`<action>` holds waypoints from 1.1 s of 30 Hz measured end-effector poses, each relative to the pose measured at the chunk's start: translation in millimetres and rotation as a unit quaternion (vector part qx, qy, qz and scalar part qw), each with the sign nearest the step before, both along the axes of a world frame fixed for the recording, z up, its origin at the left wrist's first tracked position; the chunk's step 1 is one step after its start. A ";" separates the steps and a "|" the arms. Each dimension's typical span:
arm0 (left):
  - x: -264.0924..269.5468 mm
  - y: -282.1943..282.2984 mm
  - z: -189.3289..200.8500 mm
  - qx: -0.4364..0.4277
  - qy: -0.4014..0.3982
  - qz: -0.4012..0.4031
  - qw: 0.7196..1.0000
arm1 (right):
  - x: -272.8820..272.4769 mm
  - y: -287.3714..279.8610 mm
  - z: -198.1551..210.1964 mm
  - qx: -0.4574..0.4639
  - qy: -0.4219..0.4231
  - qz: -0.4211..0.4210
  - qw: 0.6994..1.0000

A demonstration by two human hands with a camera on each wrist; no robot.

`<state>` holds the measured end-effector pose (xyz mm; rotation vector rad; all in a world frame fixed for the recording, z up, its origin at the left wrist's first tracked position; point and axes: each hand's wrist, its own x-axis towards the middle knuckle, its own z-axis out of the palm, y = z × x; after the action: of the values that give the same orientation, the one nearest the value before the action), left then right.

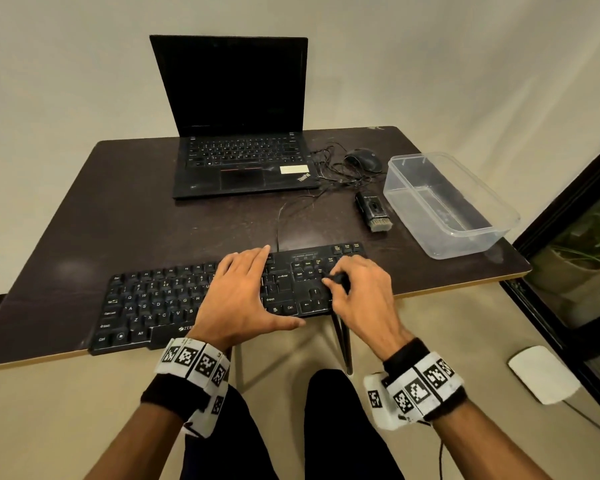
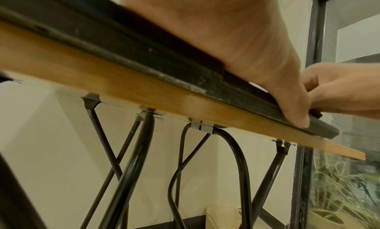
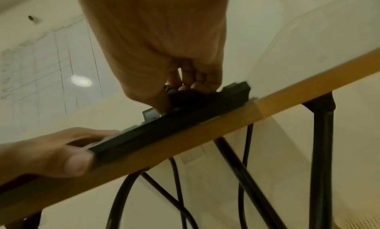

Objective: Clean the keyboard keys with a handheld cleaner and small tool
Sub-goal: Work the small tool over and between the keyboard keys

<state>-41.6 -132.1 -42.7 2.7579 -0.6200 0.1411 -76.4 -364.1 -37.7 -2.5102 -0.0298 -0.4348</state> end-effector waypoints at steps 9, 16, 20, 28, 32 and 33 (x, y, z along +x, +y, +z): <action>0.2 -0.7 -0.1 -0.011 0.002 0.003 1.000 | 25.9 -24.0 15.4 0.030 0.034 -0.052 0.998; -0.9 -1.7 2.3 -0.016 0.009 0.007 1.000 | 33.9 -52.6 21.6 -0.031 0.044 0.006 0.999; -1.7 -2.0 3.6 -0.018 0.013 0.006 1.000 | 46.2 -72.8 23.7 -0.003 0.063 -0.077 0.995; -3.3 -0.4 -0.7 -0.019 -0.001 -0.001 1.000 | 57.7 -18.2 27.9 -0.100 0.072 0.127 0.984; -1.2 -1.0 0.7 -0.015 0.000 0.000 1.000 | 74.7 -60.4 38.9 -0.122 0.084 0.054 0.987; -0.8 -1.3 1.1 -0.015 0.000 0.001 1.000 | 78.0 -66.8 40.8 -0.105 0.085 0.031 0.990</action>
<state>-42.4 -133.4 -41.6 2.7300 -0.6101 0.1491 1.6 -430.9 3.2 -2.7373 -0.0913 -0.1986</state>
